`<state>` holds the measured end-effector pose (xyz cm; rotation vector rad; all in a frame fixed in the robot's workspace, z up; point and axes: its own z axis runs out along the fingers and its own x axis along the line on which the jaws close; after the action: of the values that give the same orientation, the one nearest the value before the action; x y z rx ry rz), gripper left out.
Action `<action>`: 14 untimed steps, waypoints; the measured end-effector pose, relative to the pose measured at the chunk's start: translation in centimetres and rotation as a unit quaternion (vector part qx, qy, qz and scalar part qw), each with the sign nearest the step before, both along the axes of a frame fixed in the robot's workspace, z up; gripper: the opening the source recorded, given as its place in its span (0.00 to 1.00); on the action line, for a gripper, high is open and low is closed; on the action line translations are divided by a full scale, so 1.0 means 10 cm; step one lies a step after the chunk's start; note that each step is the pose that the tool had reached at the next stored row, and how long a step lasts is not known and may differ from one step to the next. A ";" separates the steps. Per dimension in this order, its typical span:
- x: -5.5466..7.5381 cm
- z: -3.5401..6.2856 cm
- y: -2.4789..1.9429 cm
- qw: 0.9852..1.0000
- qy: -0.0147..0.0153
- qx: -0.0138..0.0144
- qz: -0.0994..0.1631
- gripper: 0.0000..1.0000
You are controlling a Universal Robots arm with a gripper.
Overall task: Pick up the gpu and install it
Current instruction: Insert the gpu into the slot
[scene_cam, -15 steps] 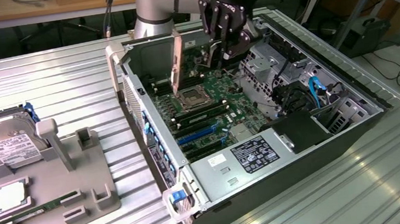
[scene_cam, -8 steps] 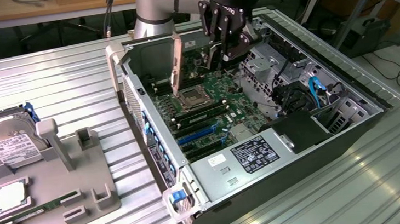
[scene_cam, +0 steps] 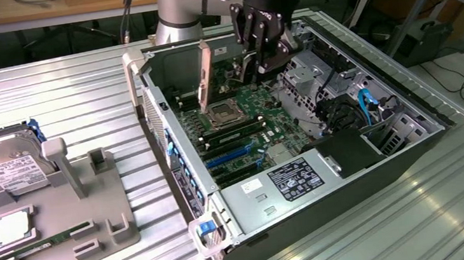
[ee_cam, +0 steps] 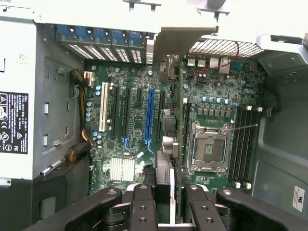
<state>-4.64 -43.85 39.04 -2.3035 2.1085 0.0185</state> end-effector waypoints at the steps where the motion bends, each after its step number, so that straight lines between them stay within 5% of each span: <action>1: 0.00 -0.003 0.000 1.000 0.000 0.000 0.000 0.28; 14: 0.00 -0.085 0.000 1.000 0.000 0.000 0.000 0.28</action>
<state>-4.65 -43.86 38.19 -2.3035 2.1085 0.0186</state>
